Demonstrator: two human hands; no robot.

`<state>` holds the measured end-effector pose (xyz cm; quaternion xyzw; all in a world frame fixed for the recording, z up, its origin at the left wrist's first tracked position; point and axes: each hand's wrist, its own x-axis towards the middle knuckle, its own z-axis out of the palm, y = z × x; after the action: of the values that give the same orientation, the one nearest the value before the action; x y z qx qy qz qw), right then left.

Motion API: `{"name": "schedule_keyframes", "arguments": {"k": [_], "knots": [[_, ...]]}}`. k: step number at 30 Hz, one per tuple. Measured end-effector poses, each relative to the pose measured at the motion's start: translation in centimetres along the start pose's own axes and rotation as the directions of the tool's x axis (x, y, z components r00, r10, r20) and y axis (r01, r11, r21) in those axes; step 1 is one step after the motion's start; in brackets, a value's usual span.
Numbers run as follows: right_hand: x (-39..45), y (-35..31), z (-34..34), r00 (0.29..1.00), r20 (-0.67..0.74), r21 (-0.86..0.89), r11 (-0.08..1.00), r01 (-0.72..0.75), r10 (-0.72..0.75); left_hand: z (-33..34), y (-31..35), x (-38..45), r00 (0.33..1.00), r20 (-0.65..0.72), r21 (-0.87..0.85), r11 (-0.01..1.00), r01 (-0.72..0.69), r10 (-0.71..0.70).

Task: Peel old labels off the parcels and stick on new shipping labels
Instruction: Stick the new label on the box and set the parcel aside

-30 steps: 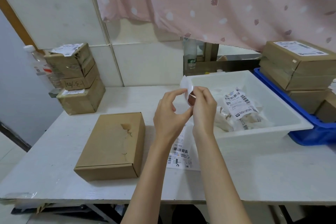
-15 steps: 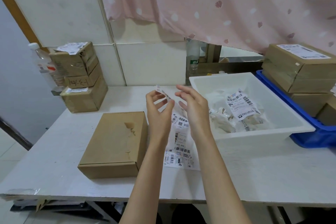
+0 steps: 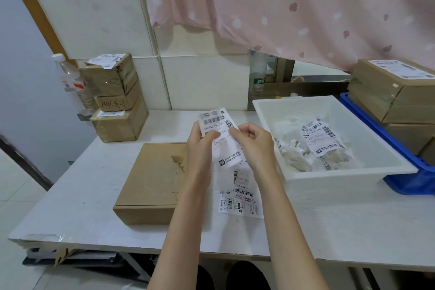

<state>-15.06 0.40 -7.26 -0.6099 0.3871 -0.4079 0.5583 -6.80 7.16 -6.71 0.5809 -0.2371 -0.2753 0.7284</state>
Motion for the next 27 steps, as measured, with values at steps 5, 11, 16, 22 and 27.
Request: {"name": "schedule_keyframes", "arguments": {"k": [5, 11, 16, 22, 27], "knots": [[-0.6, -0.4, 0.9, 1.000, -0.012, 0.067, 0.998, -0.013, 0.014, -0.7, 0.8, -0.5, 0.999, 0.032, 0.118, 0.993, -0.012, 0.008], [-1.5, -0.9, 2.2, 1.000, 0.013, 0.172, 0.985, -0.023, 0.021, -2.5, 2.1, -0.9, 0.999, 0.012, 0.160, 0.986, -0.051, 0.050], [-2.9, -0.9, 4.2, 0.988, 0.128, 0.138, 0.984, -0.109, 0.092, -5.5, 2.2, -0.3, 0.999, -0.032, 0.303, 0.953, -0.021, 0.032], [-4.8, 0.4, 7.0, 0.978, 0.148, 0.076, 0.984, -0.160, 0.148, -9.7, 2.4, -0.1, 0.995, -0.104, 0.416, 0.908, 0.053, -0.011], [-6.1, 1.4, 9.2, 0.983, 0.087, 0.043, 0.985, -0.165, 0.161, -11.5, 1.9, 0.0, 0.968, -0.233, 0.504, 0.863, 0.039, 0.092]]}}
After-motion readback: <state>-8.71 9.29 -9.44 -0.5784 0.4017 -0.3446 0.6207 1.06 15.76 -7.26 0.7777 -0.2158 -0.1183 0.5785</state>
